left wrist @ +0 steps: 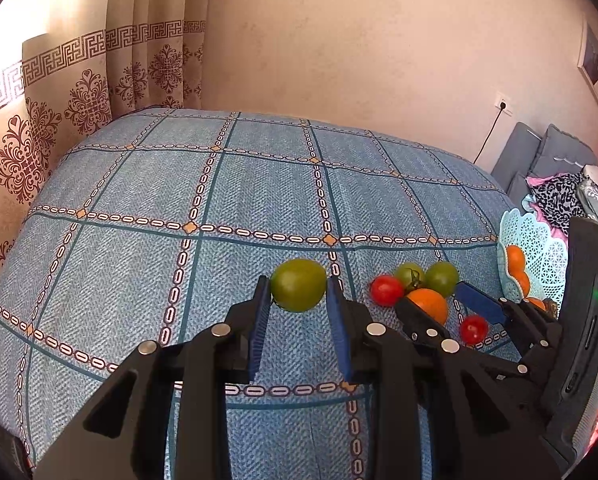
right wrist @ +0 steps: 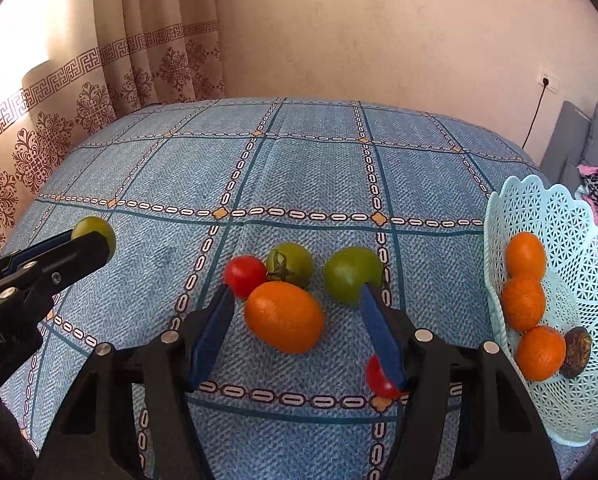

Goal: Organize fruits
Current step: 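Grasp the large oval orange with the right tool while the left tool holds the green tomato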

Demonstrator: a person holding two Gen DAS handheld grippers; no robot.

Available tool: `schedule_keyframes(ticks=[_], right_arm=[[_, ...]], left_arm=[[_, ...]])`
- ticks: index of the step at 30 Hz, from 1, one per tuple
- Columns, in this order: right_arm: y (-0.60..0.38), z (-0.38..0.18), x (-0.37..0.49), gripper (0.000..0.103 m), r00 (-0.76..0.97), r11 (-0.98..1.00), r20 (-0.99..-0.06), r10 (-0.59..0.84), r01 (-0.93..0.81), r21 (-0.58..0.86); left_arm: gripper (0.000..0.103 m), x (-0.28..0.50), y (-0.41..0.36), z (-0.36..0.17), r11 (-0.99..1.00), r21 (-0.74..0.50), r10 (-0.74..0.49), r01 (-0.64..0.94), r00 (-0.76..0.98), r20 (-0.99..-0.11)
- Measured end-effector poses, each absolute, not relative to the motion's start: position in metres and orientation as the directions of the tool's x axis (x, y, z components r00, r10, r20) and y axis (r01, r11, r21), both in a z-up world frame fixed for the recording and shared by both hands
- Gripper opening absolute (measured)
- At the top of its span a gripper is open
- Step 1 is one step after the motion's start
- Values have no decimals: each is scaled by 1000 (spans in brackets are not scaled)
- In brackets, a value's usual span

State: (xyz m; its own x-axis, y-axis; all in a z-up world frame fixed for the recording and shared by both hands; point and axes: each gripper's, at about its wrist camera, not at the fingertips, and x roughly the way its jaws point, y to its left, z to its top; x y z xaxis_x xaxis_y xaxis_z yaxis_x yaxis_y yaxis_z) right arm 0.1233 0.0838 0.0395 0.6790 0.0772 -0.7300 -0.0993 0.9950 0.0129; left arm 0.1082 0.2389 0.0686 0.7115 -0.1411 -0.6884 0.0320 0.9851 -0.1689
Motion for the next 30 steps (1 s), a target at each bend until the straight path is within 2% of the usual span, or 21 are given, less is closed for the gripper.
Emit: schedule_keyframes(ticks=[4,5,9,30], right_arm=[[85,37,118,54,676,995,-733,69,-103,-2],[84,36,118,47,671,994,-737,80,-110,8],[84,34,111,42,665,993,-741,95,-118,22],[51,72,48,42,721,985,-672,167,-93,145]], left_arm=[[29,109,238,68,985,-167,-141,33,710,-690],[29,109,238,68,985,-167,-141,34,710,-690],[29,108,236,69,985,-166,-142,36,712,-687],[29,97,226,76,984,-161,-164,74,726,-667]])
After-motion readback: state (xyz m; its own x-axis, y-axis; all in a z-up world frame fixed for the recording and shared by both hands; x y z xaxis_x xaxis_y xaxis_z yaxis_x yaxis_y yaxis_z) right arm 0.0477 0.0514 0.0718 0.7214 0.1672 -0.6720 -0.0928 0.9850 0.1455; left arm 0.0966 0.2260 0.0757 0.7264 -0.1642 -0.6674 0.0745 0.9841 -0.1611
